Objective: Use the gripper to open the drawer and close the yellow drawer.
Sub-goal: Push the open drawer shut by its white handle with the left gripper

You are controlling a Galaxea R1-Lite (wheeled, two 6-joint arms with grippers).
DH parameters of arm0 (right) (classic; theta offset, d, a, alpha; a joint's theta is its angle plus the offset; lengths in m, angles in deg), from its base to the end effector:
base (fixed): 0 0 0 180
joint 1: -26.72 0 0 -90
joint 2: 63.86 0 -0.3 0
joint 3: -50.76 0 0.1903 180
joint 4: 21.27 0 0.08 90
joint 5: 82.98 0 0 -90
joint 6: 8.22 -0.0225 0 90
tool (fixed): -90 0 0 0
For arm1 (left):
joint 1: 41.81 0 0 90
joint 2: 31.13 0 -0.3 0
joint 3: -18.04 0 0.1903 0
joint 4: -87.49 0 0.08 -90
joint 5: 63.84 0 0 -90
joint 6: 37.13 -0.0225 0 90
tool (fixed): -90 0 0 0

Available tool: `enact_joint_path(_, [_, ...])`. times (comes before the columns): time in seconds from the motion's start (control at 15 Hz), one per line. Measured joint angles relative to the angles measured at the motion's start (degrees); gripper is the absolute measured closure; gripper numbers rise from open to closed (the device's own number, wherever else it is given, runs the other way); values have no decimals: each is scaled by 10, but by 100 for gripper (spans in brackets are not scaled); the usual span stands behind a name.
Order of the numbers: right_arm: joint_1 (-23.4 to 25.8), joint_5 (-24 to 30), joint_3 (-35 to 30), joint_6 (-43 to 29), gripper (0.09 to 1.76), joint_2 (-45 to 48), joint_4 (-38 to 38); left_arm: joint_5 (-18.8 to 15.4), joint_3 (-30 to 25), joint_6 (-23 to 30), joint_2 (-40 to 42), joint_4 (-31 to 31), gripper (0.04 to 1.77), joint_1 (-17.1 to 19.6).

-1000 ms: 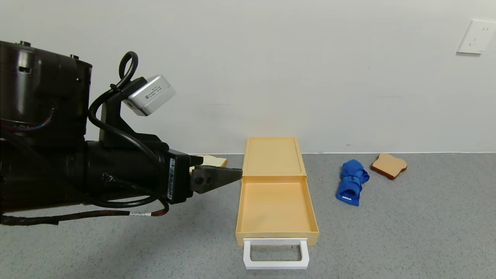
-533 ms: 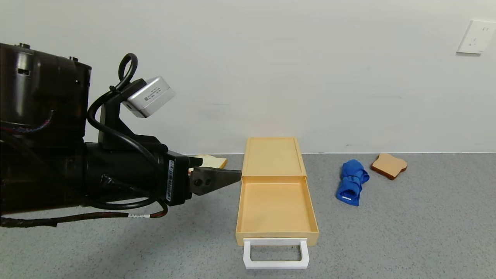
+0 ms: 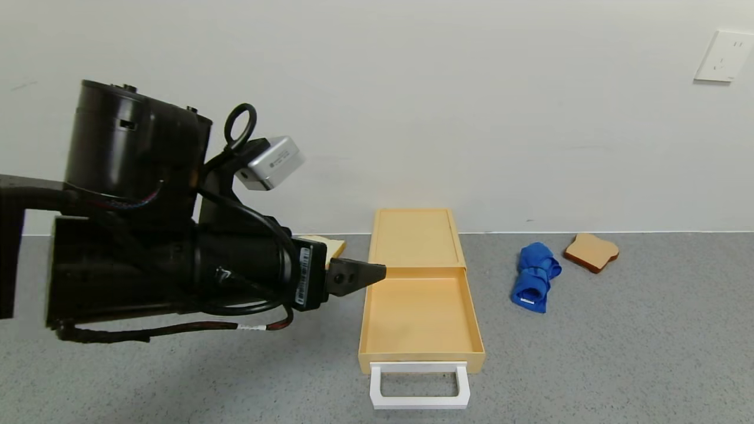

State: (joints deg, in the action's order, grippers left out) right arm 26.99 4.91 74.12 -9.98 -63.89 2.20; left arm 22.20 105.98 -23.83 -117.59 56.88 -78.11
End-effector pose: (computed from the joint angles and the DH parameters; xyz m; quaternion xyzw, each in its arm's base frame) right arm -0.0228 -0.0007 0.0753 0.0153 0.0009 -0.0208 0.9997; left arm 0.2096 -0.1559 0.2545 -0.0357 0.2785 -0.3029 0.9107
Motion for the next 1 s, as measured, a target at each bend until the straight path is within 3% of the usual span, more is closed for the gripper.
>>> enact_joint_path(0.2, [0, 0, 0, 0, 14, 0, 0, 64, 58, 50, -45, -91, 9, -39])
enact_joint_path(0.53, [0, 0, 0, 0, 14, 0, 0, 135, 229, 184, -157, -305, 9, -98])
enact_joint_path(0.73, [0, 0, 0, 0, 14, 0, 0, 146, 291, 230, -226, -353, 9, -120])
enact_joint_path(1.0, [0, 0, 0, 0, 14, 0, 0, 167, 309, 262, -292, -372, 9, -149])
